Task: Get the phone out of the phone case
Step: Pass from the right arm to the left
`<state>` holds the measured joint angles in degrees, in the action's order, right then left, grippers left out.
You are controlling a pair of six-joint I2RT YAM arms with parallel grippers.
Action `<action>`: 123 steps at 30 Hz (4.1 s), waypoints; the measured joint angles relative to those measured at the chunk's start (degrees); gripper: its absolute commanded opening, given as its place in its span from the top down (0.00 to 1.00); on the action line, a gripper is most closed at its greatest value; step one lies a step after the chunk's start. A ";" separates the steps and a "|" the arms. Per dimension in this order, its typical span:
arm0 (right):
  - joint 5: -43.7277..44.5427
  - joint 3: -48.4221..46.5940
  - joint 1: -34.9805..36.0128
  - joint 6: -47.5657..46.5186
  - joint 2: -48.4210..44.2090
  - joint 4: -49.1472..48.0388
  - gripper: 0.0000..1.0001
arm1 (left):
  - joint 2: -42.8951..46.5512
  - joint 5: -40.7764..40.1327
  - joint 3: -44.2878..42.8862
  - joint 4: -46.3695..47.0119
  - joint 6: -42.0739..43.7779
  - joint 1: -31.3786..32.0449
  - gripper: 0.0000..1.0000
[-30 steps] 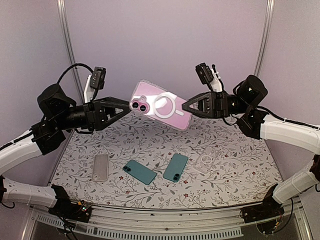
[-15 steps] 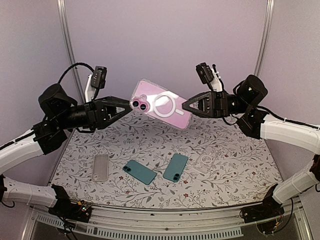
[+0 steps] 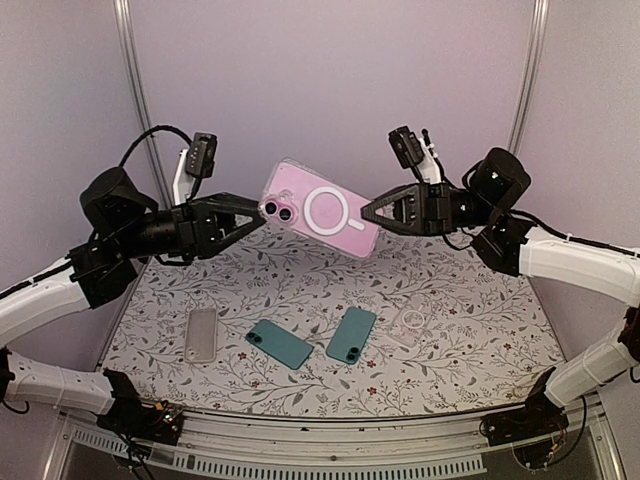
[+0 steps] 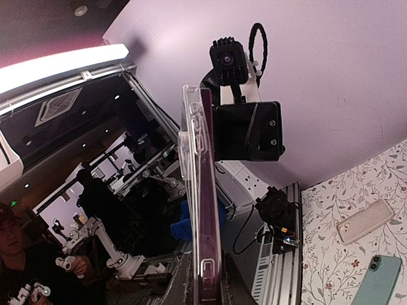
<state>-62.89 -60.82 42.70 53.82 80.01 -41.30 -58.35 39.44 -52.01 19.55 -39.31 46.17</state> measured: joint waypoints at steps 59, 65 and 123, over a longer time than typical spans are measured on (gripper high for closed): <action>5.64 -1.57 2.40 -10.73 -0.31 18.18 1.00 | -0.59 -10.36 1.92 -7.08 -0.35 4.83 0.64; 1.97 -1.79 2.25 -10.10 0.81 18.18 1.00 | 2.73 -10.32 2.16 -8.28 0.02 4.83 0.65; -2.01 -11.61 1.49 -31.89 4.46 46.05 0.40 | 1.46 -9.60 0.09 -19.67 1.18 4.66 1.00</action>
<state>-64.90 -72.42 44.18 21.93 84.47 4.75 -56.88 29.85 -51.92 -0.12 -38.13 50.83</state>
